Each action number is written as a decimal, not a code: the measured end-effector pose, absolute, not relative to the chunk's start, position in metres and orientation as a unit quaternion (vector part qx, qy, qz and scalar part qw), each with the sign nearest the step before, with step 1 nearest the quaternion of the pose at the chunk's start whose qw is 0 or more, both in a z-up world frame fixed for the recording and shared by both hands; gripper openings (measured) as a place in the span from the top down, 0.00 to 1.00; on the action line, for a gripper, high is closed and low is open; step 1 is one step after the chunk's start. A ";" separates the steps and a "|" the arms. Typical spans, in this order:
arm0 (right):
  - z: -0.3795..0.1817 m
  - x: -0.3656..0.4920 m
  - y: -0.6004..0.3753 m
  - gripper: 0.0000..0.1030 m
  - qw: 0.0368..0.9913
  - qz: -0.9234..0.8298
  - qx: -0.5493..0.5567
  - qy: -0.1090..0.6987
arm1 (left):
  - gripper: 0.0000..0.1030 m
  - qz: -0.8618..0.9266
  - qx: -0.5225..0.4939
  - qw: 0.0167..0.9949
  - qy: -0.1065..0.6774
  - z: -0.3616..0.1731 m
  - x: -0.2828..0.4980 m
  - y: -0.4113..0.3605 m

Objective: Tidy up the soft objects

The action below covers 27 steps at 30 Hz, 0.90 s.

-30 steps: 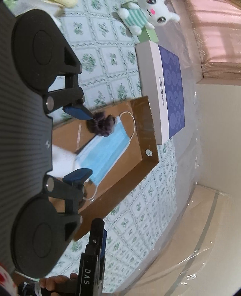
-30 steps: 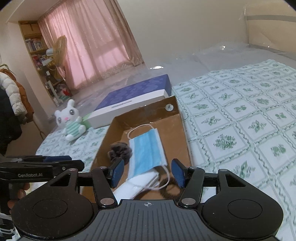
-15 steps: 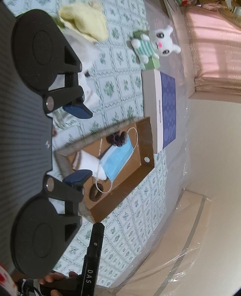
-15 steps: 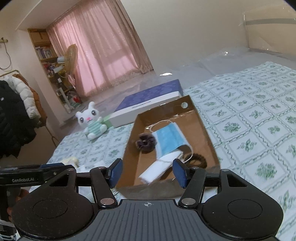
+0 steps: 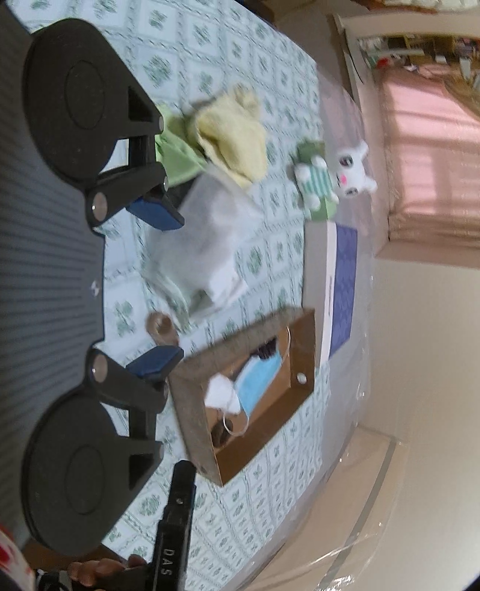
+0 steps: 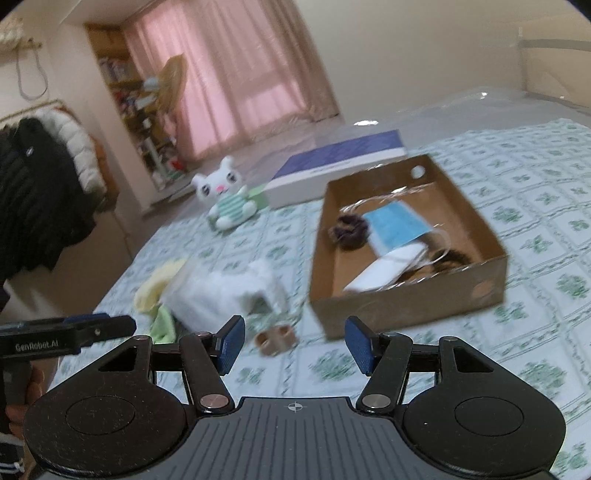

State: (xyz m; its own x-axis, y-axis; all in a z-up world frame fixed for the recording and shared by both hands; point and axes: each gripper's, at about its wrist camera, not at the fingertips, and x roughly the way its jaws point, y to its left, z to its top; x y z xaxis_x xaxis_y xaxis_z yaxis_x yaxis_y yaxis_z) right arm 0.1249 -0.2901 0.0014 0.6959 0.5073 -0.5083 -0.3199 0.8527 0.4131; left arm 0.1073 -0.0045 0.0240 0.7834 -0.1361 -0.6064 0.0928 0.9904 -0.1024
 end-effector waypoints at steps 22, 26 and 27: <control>-0.060 0.139 -0.203 0.42 0.913 0.225 0.027 0.339 | 0.33 -0.014 -0.057 0.927 0.371 -0.029 0.118 0.029; -0.068 0.150 -0.198 0.42 0.913 0.222 0.024 0.340 | 0.33 -0.013 -0.055 0.925 0.376 -0.038 0.128 0.028; -0.071 0.153 -0.196 0.42 0.913 0.222 0.023 0.341 | 0.33 -0.013 -0.055 0.924 0.378 -0.040 0.130 0.028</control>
